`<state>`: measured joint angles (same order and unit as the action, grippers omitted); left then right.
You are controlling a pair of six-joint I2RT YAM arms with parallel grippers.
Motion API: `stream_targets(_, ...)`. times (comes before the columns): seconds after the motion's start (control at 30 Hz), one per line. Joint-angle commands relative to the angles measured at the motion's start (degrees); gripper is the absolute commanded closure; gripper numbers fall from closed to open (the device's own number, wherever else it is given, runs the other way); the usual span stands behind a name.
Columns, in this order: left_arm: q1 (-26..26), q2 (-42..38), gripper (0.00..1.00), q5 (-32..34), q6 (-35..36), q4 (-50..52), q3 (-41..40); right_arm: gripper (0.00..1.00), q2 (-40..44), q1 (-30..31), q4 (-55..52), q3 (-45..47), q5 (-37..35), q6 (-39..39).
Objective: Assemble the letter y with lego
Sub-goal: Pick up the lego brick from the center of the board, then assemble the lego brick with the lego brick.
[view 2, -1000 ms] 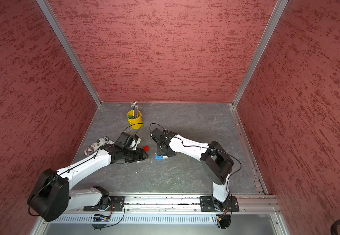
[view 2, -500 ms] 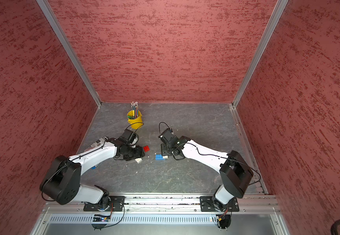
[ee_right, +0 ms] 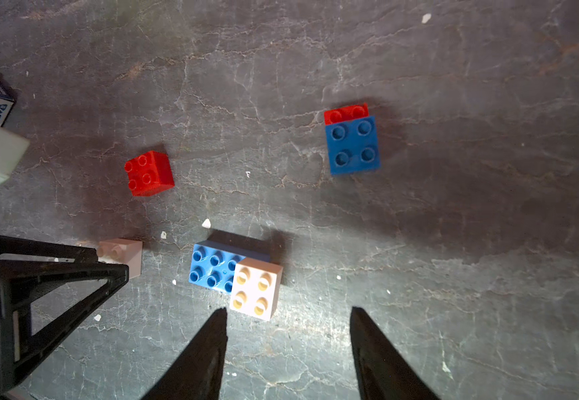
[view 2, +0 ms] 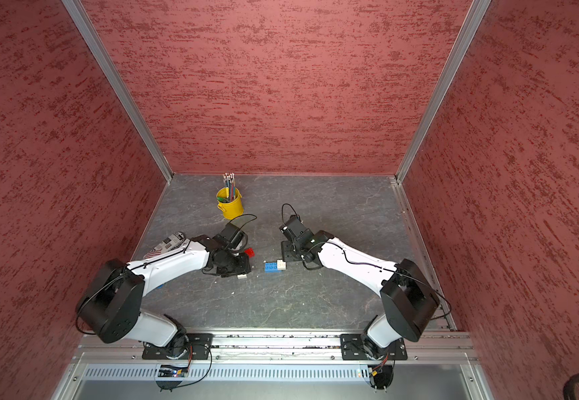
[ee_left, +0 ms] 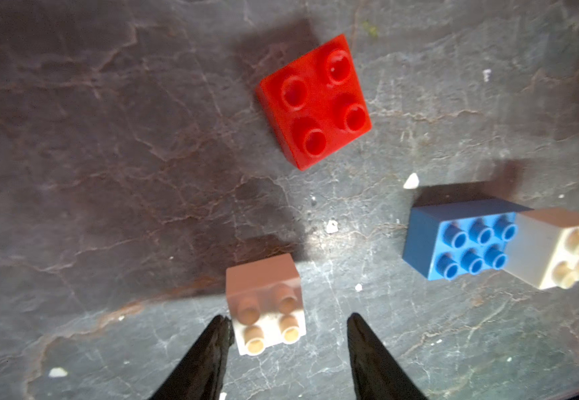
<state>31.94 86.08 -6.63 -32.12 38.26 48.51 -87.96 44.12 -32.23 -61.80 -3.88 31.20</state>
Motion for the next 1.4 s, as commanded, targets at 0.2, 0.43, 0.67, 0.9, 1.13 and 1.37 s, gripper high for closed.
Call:
stream_targets(0.2, 0.92, 3.91, 0.55, 3.65, -2.55, 2.62, 2.95, 0.40, 1.32, -1.05, 1.20, 1.06, 0.37, -1.57)
stream_targets(0.43, 1.54, 5.25, 0.68, 3.19, -2.62, 2.42, 3.26, 0.41, 1.54, -1.40, 1.55, 1.51, 0.36, -1.14)
stream_targets(0.67, 1.62, 4.36, 0.79, 2.10, -2.42, 2.61, 3.50, 0.41, 1.99, -1.82, 2.46, 1.88, 2.01, -1.39)
stream_targets(0.9, 1.80, 2.88, 0.80, -0.50, -2.50, 2.81, 6.49, 0.42, 4.38, -2.46, 5.57, 6.16, 12.05, -3.89)
stream_targets(1.13, 3.43, 4.39, 0.80, -1.45, -3.03, 2.52, 10.76, 0.44, 9.36, -2.46, 5.44, 12.02, 21.34, -6.23)
stream_targets(1.37, 5.28, 8.16, 0.80, -2.99, -4.18, 1.75, 14.42, 0.44, 10.95, -2.63, 4.43, 13.86, 19.77, -6.94)
